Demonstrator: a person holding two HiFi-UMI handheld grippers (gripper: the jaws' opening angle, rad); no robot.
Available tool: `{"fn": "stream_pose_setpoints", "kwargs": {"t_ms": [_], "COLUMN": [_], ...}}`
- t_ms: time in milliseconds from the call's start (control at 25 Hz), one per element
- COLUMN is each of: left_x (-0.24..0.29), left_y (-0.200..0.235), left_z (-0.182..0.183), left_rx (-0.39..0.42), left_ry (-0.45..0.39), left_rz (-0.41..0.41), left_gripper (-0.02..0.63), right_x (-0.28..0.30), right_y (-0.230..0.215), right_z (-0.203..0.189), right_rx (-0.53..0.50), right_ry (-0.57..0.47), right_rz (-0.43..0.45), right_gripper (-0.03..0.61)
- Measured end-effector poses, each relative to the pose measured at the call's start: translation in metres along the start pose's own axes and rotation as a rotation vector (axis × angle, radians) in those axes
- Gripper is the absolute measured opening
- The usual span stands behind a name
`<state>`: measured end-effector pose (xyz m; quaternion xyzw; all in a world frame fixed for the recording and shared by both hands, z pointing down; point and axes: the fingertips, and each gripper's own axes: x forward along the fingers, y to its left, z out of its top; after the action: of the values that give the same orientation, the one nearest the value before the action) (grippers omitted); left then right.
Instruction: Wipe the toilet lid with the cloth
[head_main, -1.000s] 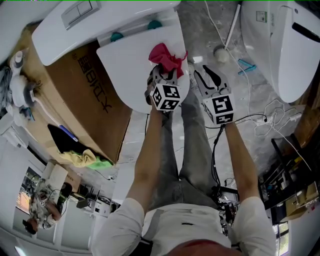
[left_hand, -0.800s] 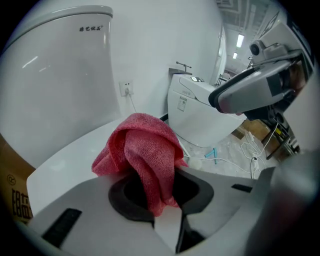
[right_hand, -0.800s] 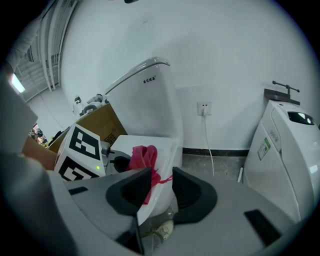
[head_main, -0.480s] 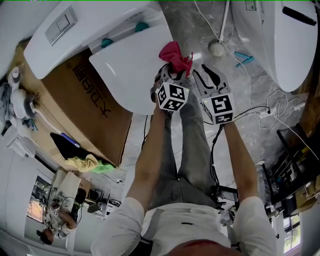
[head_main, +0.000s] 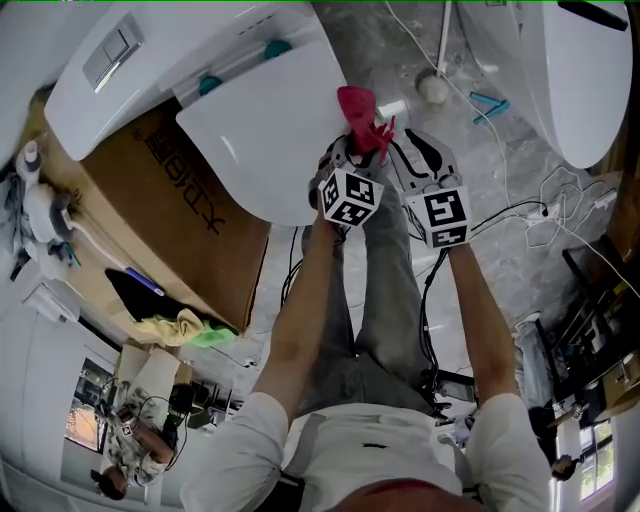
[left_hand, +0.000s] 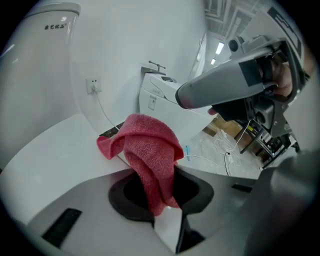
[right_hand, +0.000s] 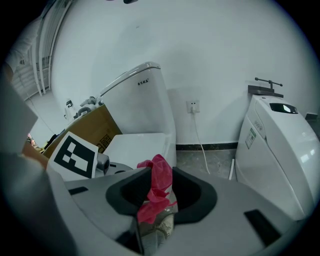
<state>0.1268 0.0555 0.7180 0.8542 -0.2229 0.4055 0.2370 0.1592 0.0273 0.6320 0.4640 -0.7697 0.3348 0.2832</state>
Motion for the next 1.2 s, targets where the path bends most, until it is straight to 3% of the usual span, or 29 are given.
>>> {"fn": "stream_pose_setpoints", "kwargs": {"t_ms": [320, 1200], "left_x": [-0.015, -0.087], "left_y": [0.004, 0.045], "left_z": [-0.027, -0.114], "left_rx": [-0.011, -0.141], "left_ry": [0.016, 0.004], "left_rz": [-0.013, 0.090], "left_gripper": [0.103, 0.103], "right_x": [0.001, 0.030], "right_y": [0.025, 0.132], "right_z": [-0.005, -0.017], "right_rx": [0.002, -0.132], "right_ry": [0.003, 0.067], "right_rz": [0.005, 0.124], "right_gripper": [0.141, 0.141]}}
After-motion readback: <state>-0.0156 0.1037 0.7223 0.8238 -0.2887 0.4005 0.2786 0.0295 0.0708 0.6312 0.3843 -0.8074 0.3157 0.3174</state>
